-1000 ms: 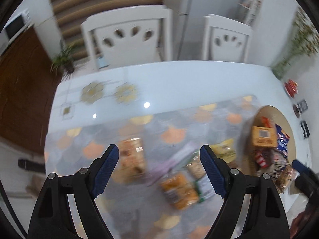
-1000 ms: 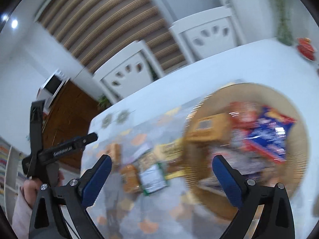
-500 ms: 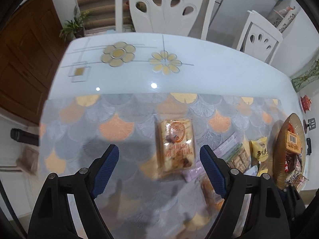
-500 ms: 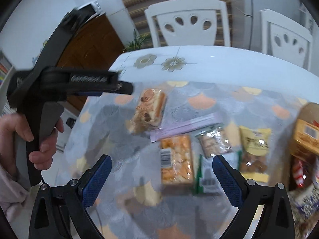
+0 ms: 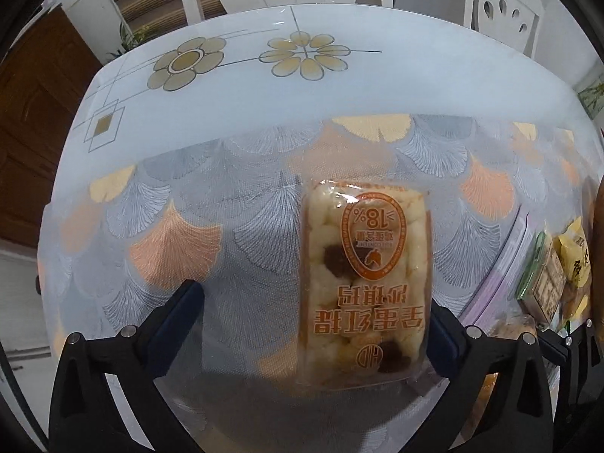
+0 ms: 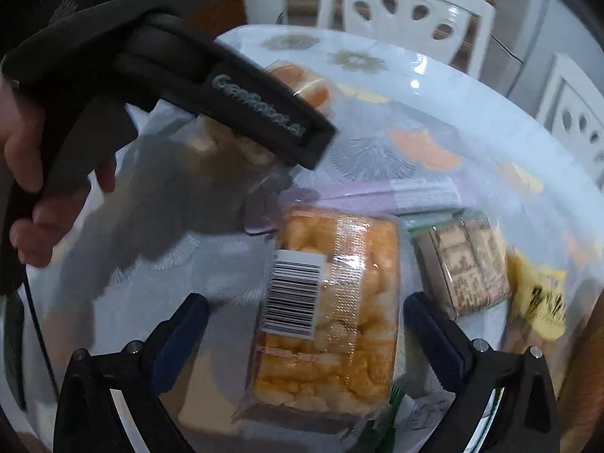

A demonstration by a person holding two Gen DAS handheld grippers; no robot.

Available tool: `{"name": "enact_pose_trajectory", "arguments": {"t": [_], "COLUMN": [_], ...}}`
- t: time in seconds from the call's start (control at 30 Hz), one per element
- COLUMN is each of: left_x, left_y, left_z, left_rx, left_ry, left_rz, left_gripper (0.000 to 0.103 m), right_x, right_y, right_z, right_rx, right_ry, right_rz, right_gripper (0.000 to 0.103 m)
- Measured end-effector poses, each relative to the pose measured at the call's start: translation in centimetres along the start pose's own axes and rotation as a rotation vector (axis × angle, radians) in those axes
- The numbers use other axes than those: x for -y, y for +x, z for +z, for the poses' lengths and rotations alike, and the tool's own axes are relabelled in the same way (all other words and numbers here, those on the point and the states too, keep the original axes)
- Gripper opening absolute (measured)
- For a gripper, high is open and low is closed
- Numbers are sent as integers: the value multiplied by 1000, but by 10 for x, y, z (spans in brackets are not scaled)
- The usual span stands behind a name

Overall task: Organize snacks
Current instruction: 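Position left tool over the red-bean bread pack while right positions over the orange puffed cake pack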

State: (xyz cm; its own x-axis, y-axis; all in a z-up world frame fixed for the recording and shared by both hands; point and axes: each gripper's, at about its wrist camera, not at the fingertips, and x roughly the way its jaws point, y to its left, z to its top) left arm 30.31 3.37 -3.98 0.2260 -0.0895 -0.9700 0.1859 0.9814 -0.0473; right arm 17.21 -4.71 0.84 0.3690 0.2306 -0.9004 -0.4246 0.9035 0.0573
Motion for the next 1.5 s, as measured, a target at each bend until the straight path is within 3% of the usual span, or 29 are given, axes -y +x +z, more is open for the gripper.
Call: {"name": "enact_pose_trajectory", "arguments": {"t": [0.3,0.37,0.53,0.8,1.5], "left_x": [9,8,18,31,63], "left_y": [84,79,122,187,293], "left_z": [-7,-8,-5,-4,3], "left_rx": [22,23,21,30,46], "left_ry": [-6,-7,-8,-12,-12], "left_rz": [0,-1,-2,-5,-15], "left_gripper": [103,103,103,103,103], "right_x": [-13,-15,-14,-23,-5], "right_y": [20,24,25,24,-4], "right_z": [-29,-35,-49,-53,-46], "right_rx": [51,54,60,69,79], "right_ry": [-22,-23,-23,-25,-27], "right_rz": [-15,-16,-16,-16,-17], "right_gripper": [103,103,103,103,103]}}
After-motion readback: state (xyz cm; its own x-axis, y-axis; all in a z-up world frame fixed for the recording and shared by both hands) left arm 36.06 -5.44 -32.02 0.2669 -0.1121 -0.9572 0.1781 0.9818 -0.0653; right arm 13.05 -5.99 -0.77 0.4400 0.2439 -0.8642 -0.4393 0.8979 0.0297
